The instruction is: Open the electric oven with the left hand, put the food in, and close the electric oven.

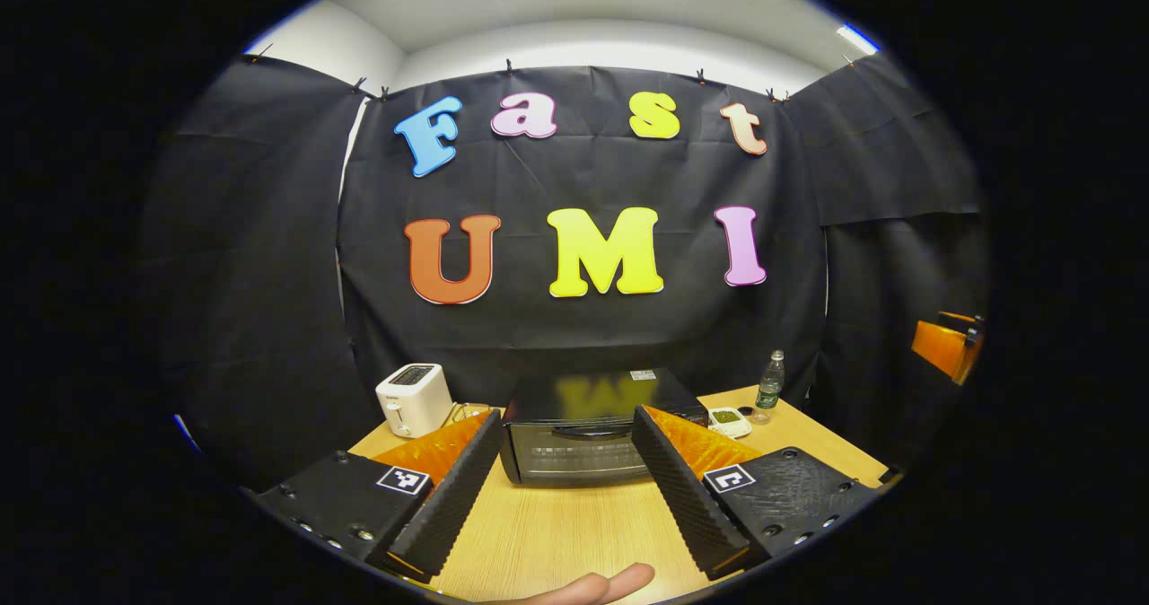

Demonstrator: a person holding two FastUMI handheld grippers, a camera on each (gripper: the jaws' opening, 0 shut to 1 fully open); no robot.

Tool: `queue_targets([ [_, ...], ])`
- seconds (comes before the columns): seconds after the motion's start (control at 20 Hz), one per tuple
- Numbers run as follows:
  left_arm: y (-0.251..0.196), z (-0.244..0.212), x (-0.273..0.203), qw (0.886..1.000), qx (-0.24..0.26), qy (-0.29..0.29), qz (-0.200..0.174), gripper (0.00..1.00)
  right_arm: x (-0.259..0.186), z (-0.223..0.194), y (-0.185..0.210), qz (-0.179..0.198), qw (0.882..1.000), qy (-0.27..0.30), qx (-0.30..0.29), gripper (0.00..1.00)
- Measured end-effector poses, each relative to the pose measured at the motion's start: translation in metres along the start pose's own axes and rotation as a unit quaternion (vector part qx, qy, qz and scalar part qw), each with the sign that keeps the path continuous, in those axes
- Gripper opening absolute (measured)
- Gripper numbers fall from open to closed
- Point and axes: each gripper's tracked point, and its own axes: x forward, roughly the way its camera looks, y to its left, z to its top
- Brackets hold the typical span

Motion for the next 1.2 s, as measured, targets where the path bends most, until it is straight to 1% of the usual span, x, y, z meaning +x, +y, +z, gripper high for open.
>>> queue_targets([
  [0.2, -0.010, -0.023, 0.055, 0.999, 0.003, 0.041, -0.009, 0.95, 0.015, -0.006, -0.009, 0.002, 1.000, 0.003, 0.000, 0.99],
  [0.3, -0.018, -0.035, 0.082, 0.998, 0.004, 0.063, -0.021, 0.95, 0.021, -0.008, -0.015, -0.002, 1.000, 0.004, -0.002, 0.99],
  [0.6, -0.035, -0.070, 0.150, 0.992, 0.011, 0.125, -0.023, 0.96, 0.032, -0.015, -0.030, -0.003, 1.000, 0.013, -0.014, 0.99],
  [0.9, -0.047, -0.110, 0.189, 0.982, 0.001, 0.188, -0.026, 0.95, 0.039, -0.021, -0.043, -0.003, 0.999, 0.013, -0.029, 0.99],
  [0.95, -0.049, -0.113, 0.194, 0.981, 0.001, 0.191, -0.027, 0.96, 0.041, -0.024, -0.047, -0.005, 0.999, 0.016, -0.028, 0.99],
  [1.0, -0.050, -0.115, 0.198, 0.980, 0.002, 0.195, -0.028, 0.88, 0.044, -0.027, -0.050, -0.006, 0.999, 0.021, -0.026, 0.99],
  [1.05, -0.050, -0.119, 0.199, 0.979, 0.002, 0.201, -0.027, 0.96, 0.046, -0.031, -0.052, -0.005, 0.999, 0.026, -0.023, 0.99],
  [1.15, -0.049, -0.127, 0.202, 0.976, -0.003, 0.218, -0.019, 0.95, 0.049, -0.034, -0.058, -0.007, 0.999, 0.031, -0.020, 0.99],
  [1.2, -0.048, -0.127, 0.204, 0.976, 0.002, 0.216, -0.016, 1.00, 0.049, -0.035, -0.061, -0.008, 0.999, 0.030, -0.019, 0.99],
])
